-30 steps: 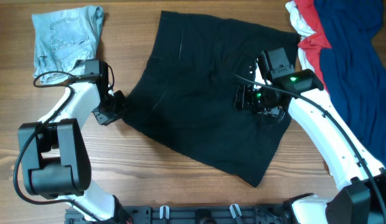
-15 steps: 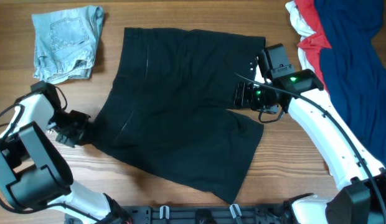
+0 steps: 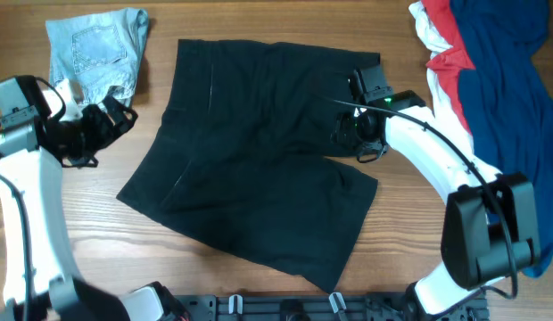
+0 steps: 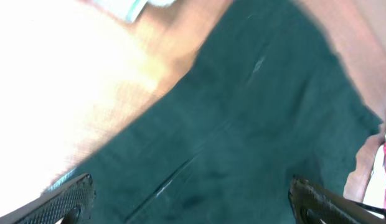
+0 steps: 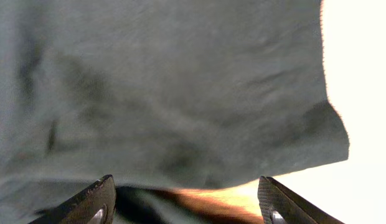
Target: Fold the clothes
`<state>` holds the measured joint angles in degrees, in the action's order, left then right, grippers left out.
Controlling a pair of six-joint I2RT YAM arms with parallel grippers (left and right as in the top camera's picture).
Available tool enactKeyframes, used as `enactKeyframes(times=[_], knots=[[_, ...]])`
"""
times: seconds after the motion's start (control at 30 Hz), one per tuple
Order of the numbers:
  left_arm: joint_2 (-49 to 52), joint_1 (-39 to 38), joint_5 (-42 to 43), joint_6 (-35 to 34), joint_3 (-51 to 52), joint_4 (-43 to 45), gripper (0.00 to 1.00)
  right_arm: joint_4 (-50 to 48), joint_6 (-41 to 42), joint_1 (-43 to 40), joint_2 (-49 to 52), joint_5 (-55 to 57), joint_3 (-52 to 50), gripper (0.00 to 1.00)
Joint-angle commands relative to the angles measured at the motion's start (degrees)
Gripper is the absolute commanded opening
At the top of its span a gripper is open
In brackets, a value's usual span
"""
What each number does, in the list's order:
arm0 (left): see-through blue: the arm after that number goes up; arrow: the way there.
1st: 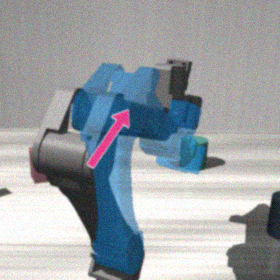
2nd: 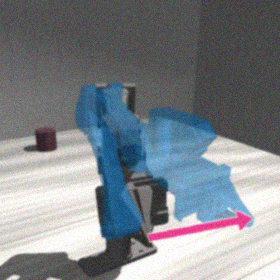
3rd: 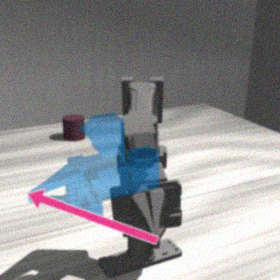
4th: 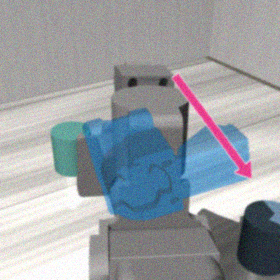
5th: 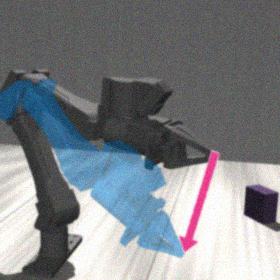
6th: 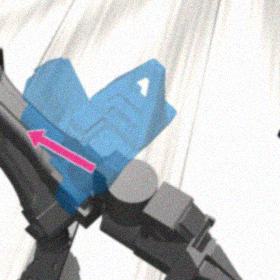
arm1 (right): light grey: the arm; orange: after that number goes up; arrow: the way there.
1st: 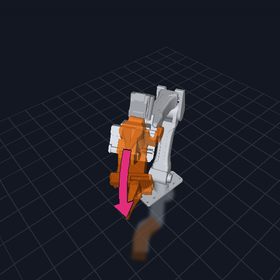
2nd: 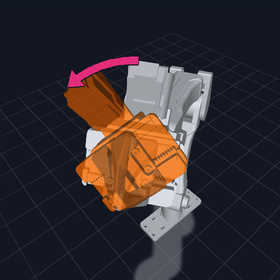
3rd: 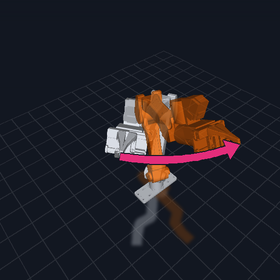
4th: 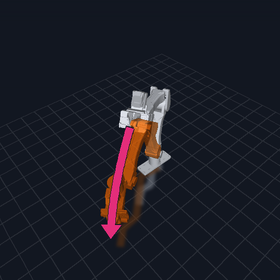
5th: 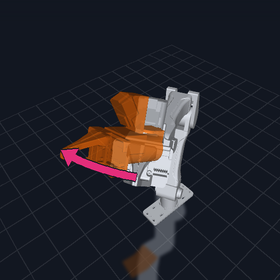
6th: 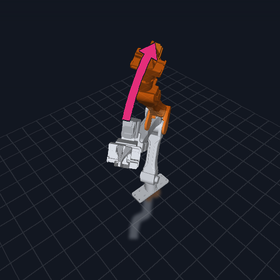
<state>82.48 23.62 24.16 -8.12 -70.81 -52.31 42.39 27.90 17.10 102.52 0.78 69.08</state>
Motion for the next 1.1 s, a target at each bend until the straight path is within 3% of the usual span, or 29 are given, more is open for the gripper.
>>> enactKeyframes(times=[0.0,0.3,0.43,0.57,0.7,0.8,0.9,1.07], knots=[[-5.8,-2.5,-0.4,1.5,-0.6,2.6,1.00,-0.4,0.3,0.2,4.8,5.4,-0.2,0.73],[-7.8,-4.9,-2.1,1.5,-0.6,4.8,1.00,-9.4,0.1,-1.3,16.8,5.3,-0.1,0.71],[-7.6,-4.9,-2.1,1.5,-0.6,5.9,1.00,-17.5,-2.4,-7.5,25.2,3.1,-0.1,0.71],[-7.4,-5.5,-2.1,1.2,-0.5,7.6,0.99,-22.2,-6.8,-14.1,27.0,-3.2,0.5,0.70],[-6.5,-6.1,-3.5,-4.2,-0.5,9.3,1.00,-14.1,-10.0,-15.2,26.8,-8.0,3.6,0.71],[-5.6,-6.1,-4.4,-4.3,-0.5,8.8,0.99,-5.0,-9.8,-15.2,26.8,-8.6,6.9,0.72],[-4.8,-6.1,-7.0,-4.3,-0.5,7.2,1.00,4.9,-0.8,-15.2,26.5,-1.4,7.4,0.72],[-4.7,-6.1,-10.6,-4.1,-0.5,7.3,1.00,6.3,-2.8,-15.3,22.8,-1.2,9.0,0.81]])
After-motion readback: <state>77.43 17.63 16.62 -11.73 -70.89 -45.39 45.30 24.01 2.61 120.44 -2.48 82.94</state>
